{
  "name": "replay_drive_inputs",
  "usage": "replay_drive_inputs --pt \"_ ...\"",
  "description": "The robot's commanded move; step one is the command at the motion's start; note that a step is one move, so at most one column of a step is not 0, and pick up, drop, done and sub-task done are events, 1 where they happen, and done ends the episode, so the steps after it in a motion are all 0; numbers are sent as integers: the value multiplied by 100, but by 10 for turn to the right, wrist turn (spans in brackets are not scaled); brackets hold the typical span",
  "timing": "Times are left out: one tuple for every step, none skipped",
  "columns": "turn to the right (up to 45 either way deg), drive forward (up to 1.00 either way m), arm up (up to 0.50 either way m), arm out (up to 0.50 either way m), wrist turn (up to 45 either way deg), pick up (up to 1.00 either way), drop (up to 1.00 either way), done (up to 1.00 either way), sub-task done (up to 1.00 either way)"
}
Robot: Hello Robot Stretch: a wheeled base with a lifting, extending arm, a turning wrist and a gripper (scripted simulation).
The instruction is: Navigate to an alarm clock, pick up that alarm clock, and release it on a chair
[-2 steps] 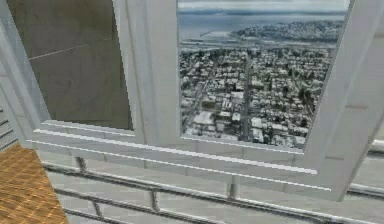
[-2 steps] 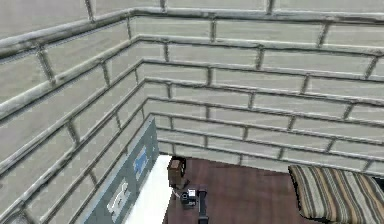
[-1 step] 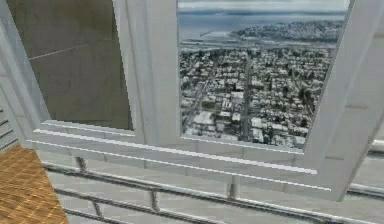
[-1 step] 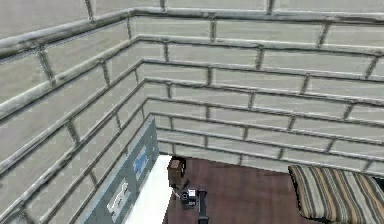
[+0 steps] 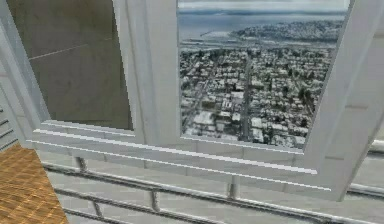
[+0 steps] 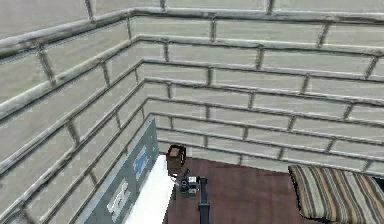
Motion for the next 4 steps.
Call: replay_drive_inputs --pt "0 0 50 0 0 0 0 0 0" --pt "0 0 12 0 0 0 0 0 0" --pt "0 0 0 0 -450 0 0 0 0" --pt "0 0 0 0 -450 0 0 0 0"
